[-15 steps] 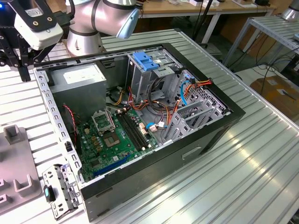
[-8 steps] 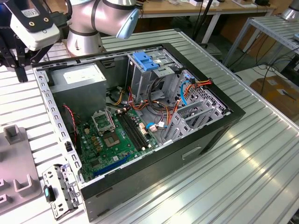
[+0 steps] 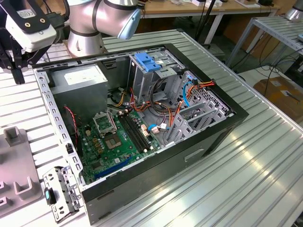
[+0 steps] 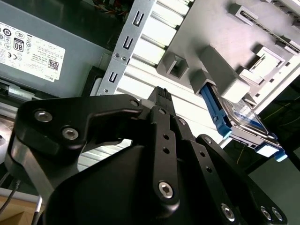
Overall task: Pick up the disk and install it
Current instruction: 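Reach for the disk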
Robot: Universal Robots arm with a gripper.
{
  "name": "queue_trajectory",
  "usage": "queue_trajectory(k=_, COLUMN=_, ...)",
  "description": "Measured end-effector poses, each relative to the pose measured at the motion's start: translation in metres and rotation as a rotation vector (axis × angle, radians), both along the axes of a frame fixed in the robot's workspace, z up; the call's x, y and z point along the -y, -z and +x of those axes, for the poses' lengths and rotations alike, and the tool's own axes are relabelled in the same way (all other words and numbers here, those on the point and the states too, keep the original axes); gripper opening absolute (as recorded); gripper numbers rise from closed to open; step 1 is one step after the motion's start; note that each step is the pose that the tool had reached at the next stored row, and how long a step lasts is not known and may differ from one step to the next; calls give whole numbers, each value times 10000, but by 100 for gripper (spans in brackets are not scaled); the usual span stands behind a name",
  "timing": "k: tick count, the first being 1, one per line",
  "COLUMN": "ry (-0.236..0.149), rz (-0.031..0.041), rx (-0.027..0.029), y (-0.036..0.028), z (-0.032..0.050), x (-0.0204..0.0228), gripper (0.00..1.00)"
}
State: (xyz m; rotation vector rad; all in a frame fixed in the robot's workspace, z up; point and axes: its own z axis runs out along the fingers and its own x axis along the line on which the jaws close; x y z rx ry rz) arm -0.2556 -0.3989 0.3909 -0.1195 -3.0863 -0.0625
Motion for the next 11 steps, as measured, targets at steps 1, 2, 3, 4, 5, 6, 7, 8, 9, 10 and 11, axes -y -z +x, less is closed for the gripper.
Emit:
queue_trajectory(k=1, ry=0, rz=-1, rx=-9, y=0, z=-7, x=0, gripper=11)
queue_trajectory(k=2, ry=0, rz=-1, rx=-15, y=0, z=-13, x=0, gripper=11)
queue_trajectory(k=3, ry=0, rz=-1, rx=-22, y=0, z=-19, x=0, gripper=11)
queue_trajectory(k=4, ry=0, rz=-1, rx=-32, y=1, z=-28, x=0, gripper=11)
queue_trajectory(k=5, ry=1, rz=-1, rx=-38, y=1, z=-34, x=0, gripper=11)
queue_trajectory(k=6, ry=0, rz=-1, rx=-49, y=2, z=-47, x=0, gripper=11)
queue_trajectory(k=7, ry=0, rz=-1, rx=-61, y=2, z=-61, x=0, gripper=11)
queue_trajectory(k=8, ry=0, rz=-1, rx=-74, y=3, z=-77, x=0, gripper=11)
queue_trajectory(k=9, ry=0, rz=-1, rx=-80, y=3, z=-85, x=0, gripper=11)
queue_trajectory(k=10, ry=0, rz=-1, rx=-87, y=4, z=-95, x=0, gripper=11)
queue_trajectory(k=11, ry=0, rz=-1, rx=-98, y=4, z=-109, x=0, gripper=11)
